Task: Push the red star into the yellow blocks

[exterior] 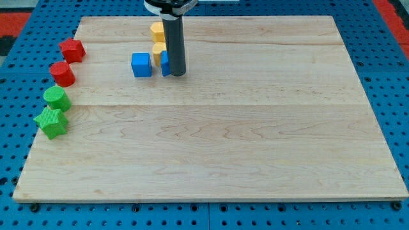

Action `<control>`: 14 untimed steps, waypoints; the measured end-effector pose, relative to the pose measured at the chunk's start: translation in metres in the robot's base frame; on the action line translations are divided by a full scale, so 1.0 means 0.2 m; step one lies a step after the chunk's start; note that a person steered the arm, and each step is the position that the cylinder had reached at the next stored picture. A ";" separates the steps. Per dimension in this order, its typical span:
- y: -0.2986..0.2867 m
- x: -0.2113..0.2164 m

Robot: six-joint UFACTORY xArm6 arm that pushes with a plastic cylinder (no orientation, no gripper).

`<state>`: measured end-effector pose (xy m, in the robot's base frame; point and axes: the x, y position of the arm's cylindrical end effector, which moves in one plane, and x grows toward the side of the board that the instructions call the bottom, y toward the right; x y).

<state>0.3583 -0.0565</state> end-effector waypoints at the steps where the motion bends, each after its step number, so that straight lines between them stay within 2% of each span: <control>1: 0.09 0.09; 2: 0.01 0.20; 3: 0.22 0.22; 4: 0.57 -0.19; 5: 0.65 -0.78; 6: 0.19 -0.81; 7: -0.09 -0.61; 8: -0.35 -0.56; 9: -0.43 -0.63; 10: -0.63 -0.52; 11: -0.48 -0.39; 12: -0.52 -0.49; 13: -0.43 -0.40; 14: -0.47 -0.29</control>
<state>0.2999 -0.1497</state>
